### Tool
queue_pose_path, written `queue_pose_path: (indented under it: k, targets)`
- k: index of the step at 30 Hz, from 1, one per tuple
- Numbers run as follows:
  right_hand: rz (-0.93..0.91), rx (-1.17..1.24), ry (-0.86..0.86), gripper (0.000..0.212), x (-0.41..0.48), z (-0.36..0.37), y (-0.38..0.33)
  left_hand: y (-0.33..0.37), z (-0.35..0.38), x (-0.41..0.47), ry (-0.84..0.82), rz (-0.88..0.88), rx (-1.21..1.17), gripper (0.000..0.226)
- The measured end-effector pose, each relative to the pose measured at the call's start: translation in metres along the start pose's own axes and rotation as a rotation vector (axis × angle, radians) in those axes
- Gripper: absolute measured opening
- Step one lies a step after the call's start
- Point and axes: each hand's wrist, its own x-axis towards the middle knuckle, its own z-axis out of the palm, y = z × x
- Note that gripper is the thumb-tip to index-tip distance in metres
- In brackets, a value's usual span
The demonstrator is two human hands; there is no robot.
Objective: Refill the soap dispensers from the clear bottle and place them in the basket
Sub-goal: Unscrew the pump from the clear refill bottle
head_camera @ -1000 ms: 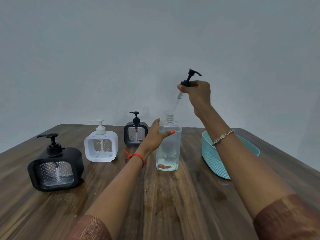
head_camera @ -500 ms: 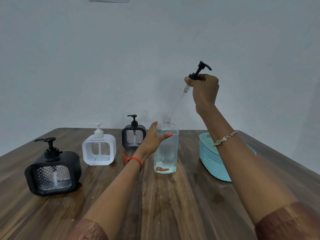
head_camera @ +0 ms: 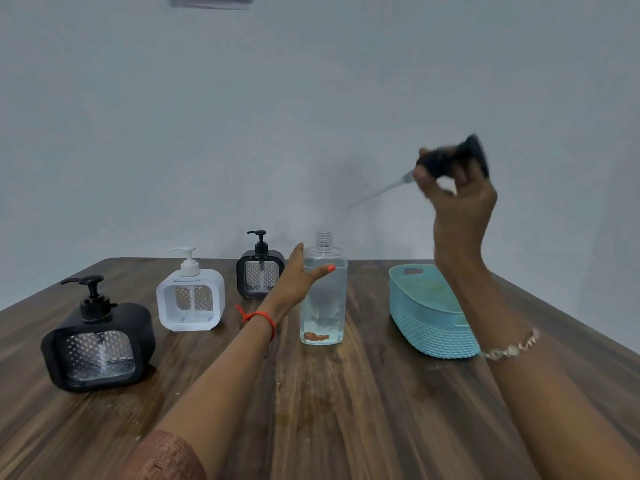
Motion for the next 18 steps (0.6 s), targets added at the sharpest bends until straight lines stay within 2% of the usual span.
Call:
queue_pose_path:
  k: [4, 7, 10, 13, 16, 18]
  targets:
    - [-0.049, -0.353, -0.301, 0.035, -0.054, -0.041, 0.038, -0.005, 0.000, 0.000, 0.008, 0.037, -0.027, 0.044]
    - [-0.062, -0.688, -0.681, 0.050, -0.089, -0.072, 0.073, -0.015, -0.002, -0.001, 0.013, 0.035, -0.037, 0.048]
    - [-0.154, -0.954, -1.072, 0.062, -0.109, -0.090, 0.097, -0.021, -0.006, -0.006, -0.006, -0.010, -0.037, 0.056]
    - [-0.160, -1.050, -1.236, 0.053, -0.120, -0.094, 0.102, -0.025, -0.010, -0.016, -0.013, -0.044, -0.009, 0.057]
    - [-0.144, -1.107, -1.321, 0.048, -0.125, -0.096, 0.105, -0.031, -0.014, -0.027, -0.002, -0.097, 0.034, 0.083]
    - [-0.103, -1.121, -1.341, 0.051, -0.124, -0.096, 0.103, -0.037, -0.020, -0.032, 0.005, -0.125, 0.059, 0.091]
